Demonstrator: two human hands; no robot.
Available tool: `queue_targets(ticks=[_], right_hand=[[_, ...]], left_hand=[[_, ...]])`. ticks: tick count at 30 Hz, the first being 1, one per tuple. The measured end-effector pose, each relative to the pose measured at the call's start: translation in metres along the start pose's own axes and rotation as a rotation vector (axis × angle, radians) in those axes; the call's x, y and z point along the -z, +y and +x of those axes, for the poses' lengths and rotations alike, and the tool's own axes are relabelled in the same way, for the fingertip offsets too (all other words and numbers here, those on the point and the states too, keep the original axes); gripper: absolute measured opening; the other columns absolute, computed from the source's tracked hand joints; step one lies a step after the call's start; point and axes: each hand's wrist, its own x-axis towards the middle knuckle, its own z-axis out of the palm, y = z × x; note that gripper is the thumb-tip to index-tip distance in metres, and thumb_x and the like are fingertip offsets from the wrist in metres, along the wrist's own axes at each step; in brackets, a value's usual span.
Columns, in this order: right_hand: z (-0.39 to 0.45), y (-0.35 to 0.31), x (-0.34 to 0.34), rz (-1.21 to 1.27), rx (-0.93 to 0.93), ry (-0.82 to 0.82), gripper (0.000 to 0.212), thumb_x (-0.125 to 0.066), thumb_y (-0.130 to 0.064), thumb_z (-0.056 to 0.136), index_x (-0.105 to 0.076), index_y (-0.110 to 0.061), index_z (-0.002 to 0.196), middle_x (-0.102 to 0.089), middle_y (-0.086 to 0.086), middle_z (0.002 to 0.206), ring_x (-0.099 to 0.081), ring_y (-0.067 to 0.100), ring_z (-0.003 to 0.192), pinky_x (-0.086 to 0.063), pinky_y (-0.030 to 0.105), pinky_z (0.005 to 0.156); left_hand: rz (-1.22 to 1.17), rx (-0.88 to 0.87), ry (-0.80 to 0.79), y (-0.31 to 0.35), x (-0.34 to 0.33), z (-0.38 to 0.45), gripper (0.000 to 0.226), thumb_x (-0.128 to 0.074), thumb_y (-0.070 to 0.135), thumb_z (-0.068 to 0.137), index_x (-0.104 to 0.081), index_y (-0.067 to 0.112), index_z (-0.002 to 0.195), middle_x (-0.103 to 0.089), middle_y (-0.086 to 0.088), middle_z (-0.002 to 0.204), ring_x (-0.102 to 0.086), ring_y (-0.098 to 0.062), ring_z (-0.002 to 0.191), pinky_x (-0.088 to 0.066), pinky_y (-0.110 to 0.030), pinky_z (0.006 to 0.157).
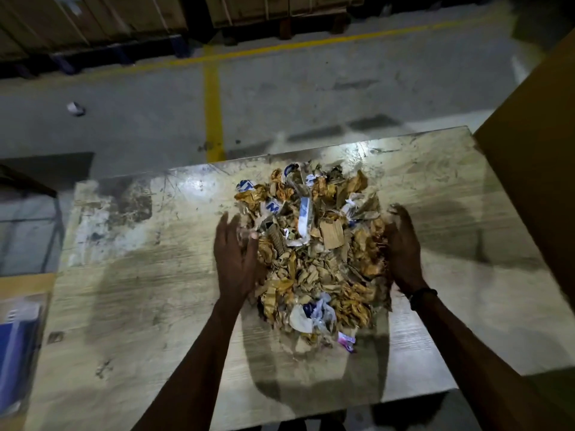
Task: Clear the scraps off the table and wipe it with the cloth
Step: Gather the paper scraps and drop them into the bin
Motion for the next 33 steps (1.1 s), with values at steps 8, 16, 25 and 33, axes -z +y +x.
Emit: queue_targets(ticks=[8,16,25,33], right_hand=[[0.071,-0.024,-0.019,-0.098,-0.040,-0.241,0.089,-0.037,-0.079,0.087,-0.042,-0.024,0.157,-0.040,0.004,0.164,-0.040,0.020,0.149,-0.033,0.033,0.118],[0.045,-0.019,0.015,-0.152,0.081,-0.068,0.075,-0.038,-0.072,0.099,-0.040,-0.026,0.158,-0.045,-0.003,0.161,-0.052,0.016,0.138,-0.037,0.021,0.103],[-0.102,0.000,0.022,-0.007,0.039,0.211,0.074,-0.041,-0.065,0.105,-0.053,-0.007,0.149,-0.054,0.005,0.154,-0.046,0.010,0.145,-0.036,0.023,0.118],[-0.150,0.005,-0.015,0.100,0.041,0.271,0.036,-0.065,-0.036,0.100,-0.062,-0.038,0.136,-0.058,0.004,0.143,-0.054,0.024,0.137,-0.050,0.046,0.110]], left_hand=[[-0.002,0.028,-0.310,0.003,-0.003,0.091,0.070,-0.036,0.061,0.106,-0.036,0.019,0.162,-0.035,-0.008,0.168,-0.034,-0.025,0.154,-0.026,-0.043,0.127],[-0.118,0.003,-0.085,0.000,0.024,0.059,0.056,-0.045,0.045,0.108,-0.045,0.016,0.157,-0.039,0.001,0.165,-0.035,-0.003,0.147,-0.022,-0.001,0.111],[-0.314,0.119,0.104,-0.023,0.023,-0.085,0.048,-0.055,0.020,0.105,-0.048,0.007,0.151,-0.050,-0.006,0.158,-0.046,-0.017,0.148,-0.041,-0.040,0.120],[-0.275,0.043,0.093,0.008,0.002,-0.129,0.038,-0.056,0.026,0.105,-0.053,0.020,0.142,-0.039,-0.010,0.158,-0.040,-0.029,0.148,-0.042,-0.050,0.117]])
